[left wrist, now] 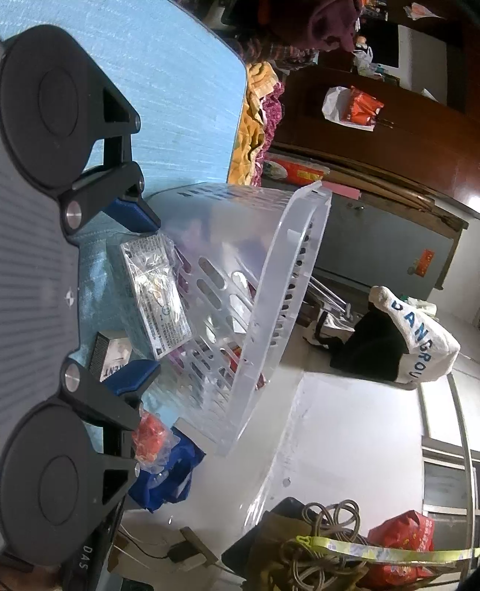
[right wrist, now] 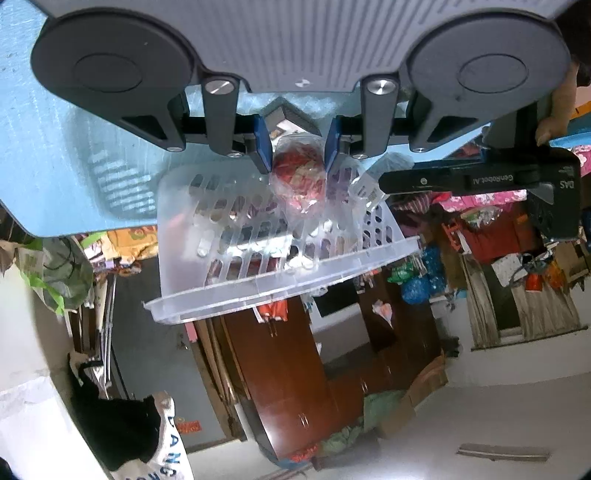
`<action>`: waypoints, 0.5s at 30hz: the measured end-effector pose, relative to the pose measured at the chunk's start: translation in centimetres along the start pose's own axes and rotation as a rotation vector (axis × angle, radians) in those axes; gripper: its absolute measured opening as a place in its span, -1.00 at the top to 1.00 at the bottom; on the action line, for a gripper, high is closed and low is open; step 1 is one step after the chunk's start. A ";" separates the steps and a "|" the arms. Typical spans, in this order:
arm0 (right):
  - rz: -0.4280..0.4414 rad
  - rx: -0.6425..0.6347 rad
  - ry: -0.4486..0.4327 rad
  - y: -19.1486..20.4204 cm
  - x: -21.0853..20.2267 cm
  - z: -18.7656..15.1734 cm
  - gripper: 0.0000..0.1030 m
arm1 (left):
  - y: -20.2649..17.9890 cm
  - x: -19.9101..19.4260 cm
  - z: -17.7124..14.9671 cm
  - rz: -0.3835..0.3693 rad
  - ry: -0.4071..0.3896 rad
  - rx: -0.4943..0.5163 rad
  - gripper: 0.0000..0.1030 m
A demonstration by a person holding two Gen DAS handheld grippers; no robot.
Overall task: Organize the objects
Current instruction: 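Lift both items over the white basket and open both tools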
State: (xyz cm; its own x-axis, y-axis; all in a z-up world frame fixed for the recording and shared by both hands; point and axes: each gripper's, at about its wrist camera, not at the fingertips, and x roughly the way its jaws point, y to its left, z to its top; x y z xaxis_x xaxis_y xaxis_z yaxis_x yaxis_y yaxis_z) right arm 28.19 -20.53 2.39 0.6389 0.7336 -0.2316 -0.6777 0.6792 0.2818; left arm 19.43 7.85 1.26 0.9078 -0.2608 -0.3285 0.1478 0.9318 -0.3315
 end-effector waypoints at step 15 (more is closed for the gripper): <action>-0.069 -0.103 -0.197 2.2 -0.5 13.1 0.32 | -6.2 -2.2 10.6 -0.006 -0.206 0.102 -0.53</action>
State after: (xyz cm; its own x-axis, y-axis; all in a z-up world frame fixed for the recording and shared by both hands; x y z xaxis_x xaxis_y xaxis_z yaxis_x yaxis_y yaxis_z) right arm 31.15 -19.69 15.35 0.7372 0.6732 -0.0581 -0.6568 0.7341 0.1722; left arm 20.64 5.35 13.38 0.9661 -0.2192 -0.1361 0.1828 0.9538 -0.2384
